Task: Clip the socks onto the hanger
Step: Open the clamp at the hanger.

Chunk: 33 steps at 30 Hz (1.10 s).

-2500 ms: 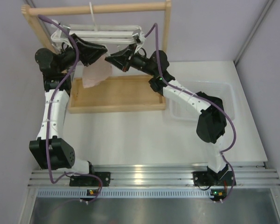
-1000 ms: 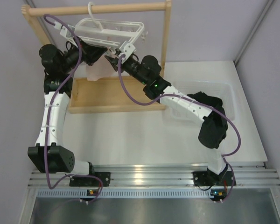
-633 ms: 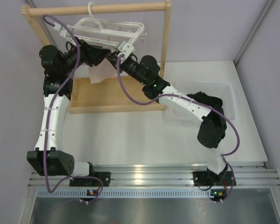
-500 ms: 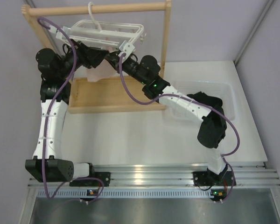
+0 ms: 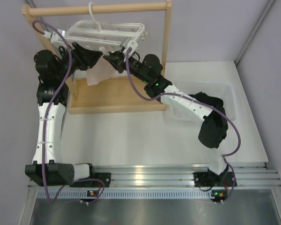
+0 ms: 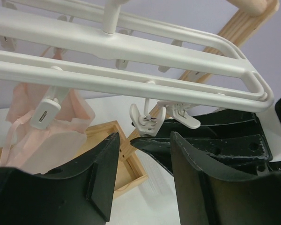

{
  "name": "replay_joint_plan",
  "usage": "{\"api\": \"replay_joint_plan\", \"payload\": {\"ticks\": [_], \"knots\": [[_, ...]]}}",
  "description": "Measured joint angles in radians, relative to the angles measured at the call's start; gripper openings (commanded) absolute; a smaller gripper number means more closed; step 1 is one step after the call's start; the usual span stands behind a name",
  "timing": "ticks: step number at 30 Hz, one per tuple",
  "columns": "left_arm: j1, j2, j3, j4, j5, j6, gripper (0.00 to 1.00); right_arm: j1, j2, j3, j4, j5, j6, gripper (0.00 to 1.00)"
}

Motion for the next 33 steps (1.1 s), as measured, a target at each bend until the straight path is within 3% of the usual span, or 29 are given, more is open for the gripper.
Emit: {"api": "replay_joint_plan", "payload": {"ticks": [23,33], "knots": [[0.005,0.062,-0.006,0.141,0.027,-0.069,0.52,-0.009,0.0,0.0,0.024,-0.048,0.034,0.0],[0.011,0.071,-0.025,0.196,0.059,-0.102,0.56,-0.009,0.0,0.0,0.034,-0.053,0.042,0.0]]}}
